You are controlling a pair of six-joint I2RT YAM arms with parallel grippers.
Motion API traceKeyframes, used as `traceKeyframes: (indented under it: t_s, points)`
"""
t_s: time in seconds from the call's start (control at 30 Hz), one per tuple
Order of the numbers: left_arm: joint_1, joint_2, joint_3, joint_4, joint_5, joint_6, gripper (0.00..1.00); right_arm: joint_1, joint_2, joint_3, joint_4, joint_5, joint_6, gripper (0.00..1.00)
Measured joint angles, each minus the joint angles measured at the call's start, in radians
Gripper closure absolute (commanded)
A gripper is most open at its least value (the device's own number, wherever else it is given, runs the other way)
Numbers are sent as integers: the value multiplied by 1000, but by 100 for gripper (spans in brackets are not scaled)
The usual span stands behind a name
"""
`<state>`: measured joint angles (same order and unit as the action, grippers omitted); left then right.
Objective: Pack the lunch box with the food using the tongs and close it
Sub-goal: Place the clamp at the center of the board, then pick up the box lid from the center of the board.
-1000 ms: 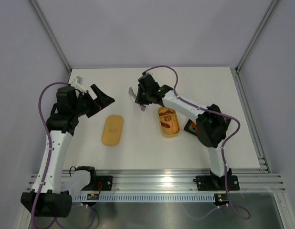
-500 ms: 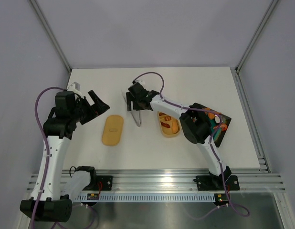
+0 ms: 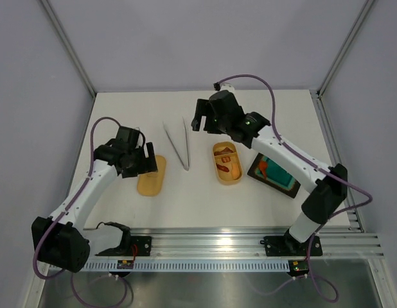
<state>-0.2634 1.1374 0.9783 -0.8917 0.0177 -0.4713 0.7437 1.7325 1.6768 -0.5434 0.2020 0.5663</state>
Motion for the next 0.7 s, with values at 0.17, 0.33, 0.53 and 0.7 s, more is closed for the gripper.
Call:
traceKeyframes:
  t_s: [0.17, 0.33, 0.53, 0.7]
  points:
    - [-35, 100, 1, 9, -71, 13, 37, -3, -244, -196, -49, 27, 43, 10]
    - [-114, 229, 3, 54, -103, 9, 43, -7, -436, -378, -119, 75, 106, 10]
    - [-165, 366, 3, 163, -129, -29, 45, -7, -618, -494, -193, 139, 167, 10]
    - [-205, 476, 16, 207, -161, -56, 50, -7, -713, -550, -216, 167, 208, 9]
